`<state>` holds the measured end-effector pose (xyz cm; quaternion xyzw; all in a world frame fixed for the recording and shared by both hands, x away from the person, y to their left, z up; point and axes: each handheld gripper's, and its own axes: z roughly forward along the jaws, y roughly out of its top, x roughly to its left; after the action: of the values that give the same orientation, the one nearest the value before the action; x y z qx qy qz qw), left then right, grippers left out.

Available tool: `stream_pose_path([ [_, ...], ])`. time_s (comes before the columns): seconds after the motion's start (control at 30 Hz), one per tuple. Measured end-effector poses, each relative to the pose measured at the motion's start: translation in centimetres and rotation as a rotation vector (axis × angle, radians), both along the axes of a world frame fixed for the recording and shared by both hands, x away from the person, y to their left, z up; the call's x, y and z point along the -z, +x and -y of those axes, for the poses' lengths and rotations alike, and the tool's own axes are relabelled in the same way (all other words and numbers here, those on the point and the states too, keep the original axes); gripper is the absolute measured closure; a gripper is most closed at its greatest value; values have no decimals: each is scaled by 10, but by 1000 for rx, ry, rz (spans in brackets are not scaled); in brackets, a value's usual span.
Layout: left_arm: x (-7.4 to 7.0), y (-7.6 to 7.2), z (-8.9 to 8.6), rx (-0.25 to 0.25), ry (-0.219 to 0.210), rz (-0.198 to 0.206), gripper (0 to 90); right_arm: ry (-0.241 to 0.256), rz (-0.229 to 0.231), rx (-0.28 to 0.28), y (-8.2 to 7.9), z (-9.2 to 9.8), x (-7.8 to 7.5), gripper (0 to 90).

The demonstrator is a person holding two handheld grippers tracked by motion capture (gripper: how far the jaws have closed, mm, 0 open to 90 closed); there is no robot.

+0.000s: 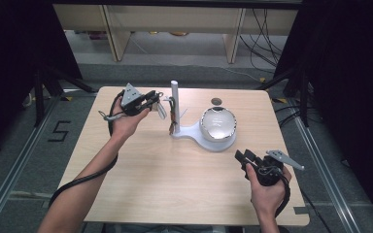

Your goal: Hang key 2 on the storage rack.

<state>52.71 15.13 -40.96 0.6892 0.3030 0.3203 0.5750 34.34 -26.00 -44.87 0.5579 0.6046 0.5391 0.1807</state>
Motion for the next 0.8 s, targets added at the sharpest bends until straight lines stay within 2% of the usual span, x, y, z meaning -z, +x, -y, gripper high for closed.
stream_pose_path([
  [0.33, 4, 2, 5, 5, 14, -12, 756, 5, -7, 6, 1, 0, 1, 551],
  [0.37, 4, 2, 6, 3, 14, -10, 756, -11, 2, 6, 1, 1, 1, 551],
  [0.4, 4, 2, 6, 3, 17, -11, 756, 5, -7, 6, 1, 1, 1, 551],
  [0.6, 5, 4, 8, 3, 19, -11, 757, 9, -9, 6, 0, 1, 1, 551],
  [0.67, 6, 4, 9, 2, 16, -11, 757, 5, -6, 6, 1, 1, 2, 551],
  [0.7, 6, 5, 9, 2, 16, -12, 756, -19, 4, 9, 2, 2, 2, 551],
  [0.8, 6, 5, 9, 3, 19, -13, 757, -18, -2, 10, 1, 2, 2, 552],
])
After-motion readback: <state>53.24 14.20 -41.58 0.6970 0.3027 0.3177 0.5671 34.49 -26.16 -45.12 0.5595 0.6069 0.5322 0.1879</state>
